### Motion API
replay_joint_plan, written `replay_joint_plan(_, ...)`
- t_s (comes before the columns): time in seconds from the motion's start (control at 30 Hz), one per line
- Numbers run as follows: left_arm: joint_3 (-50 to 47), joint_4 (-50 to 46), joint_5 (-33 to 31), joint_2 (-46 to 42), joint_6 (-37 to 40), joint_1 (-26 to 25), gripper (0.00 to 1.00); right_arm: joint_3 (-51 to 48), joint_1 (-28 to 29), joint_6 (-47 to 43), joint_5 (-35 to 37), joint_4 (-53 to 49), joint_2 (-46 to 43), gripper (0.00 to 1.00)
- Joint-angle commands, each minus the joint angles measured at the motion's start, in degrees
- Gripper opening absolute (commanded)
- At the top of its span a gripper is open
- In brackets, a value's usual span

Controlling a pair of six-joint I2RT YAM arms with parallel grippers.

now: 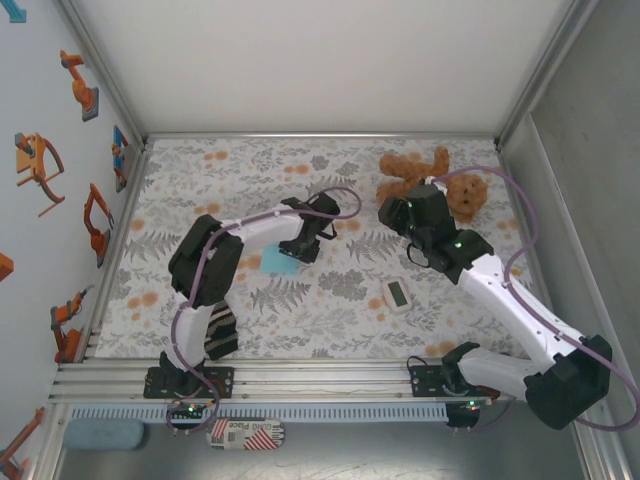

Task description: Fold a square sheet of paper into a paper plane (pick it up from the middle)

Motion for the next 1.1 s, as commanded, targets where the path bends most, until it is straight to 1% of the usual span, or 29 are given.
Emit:
replay_joint_plan(0.0,-3.2,6.4,16.8,-6.8,-3.3,2.7,0.42,0.6,-0.3,1.4,-0.4,-1.7,1.6,0.66)
replay_joint_plan(0.1,-8.3,12.1,24.9,-13.5,-6.1,6.3,0.48,2.2,-0.3,0.7,-4.3,-1.7,5.6,0.66)
replay_joint_plan(0.2,-14.4,16.0,28.0,-21.0,-9.6,10.7,0.56,4.3,1.3,0.7,-9.1,0.1,12.3,0.65)
replay_joint_plan(0.27,-18.8,17.7,28.1,-26.1,-12.1,14.1,0.61,7.0,4.0,0.5,-11.3,1.3,17.7,0.65)
replay_joint_plan(0.3,-21.2,18.3,27.8,-28.9,-13.3,16.0,0.64,9.0,5.9,0.5,-12.0,1.5,21.0,0.62)
replay_joint_plan(0.4,-27.4,18.0,24.8,-36.4,-15.6,21.2,0.75,13.9,10.2,0.9,-15.8,4.4,29.9,0.48)
replay_joint_plan(0.47,-31.4,17.8,23.0,-40.8,-16.5,24.8,0.82,16.4,12.3,1.8,-18.1,7.4,34.8,0.41)
replay_joint_plan(0.6,-37.3,16.6,21.3,-47.8,-17.5,30.9,0.93,21.6,14.9,3.8,-24.0,12.4,44.0,0.36)
replay_joint_plan(0.67,-39.3,16.9,21.7,-50.0,-17.6,33.2,0.97,24.5,15.7,4.3,-26.1,12.9,47.8,0.34)
replay_joint_plan(0.77,-40.9,17.0,22.3,-51.6,-17.5,35.0,1.00,28.0,16.4,4.7,-27.6,13.2,53.2,0.33)
replay_joint_plan(0.97,-40.9,17.2,24.0,-50.0,-17.6,35.9,0.97,31.0,16.3,4.2,-28.2,12.2,58.7,0.32)
replay_joint_plan(1.07,-40.6,17.8,25.8,-48.2,-18.0,35.9,0.96,30.0,16.2,3.5,-28.6,11.8,59.6,0.32)
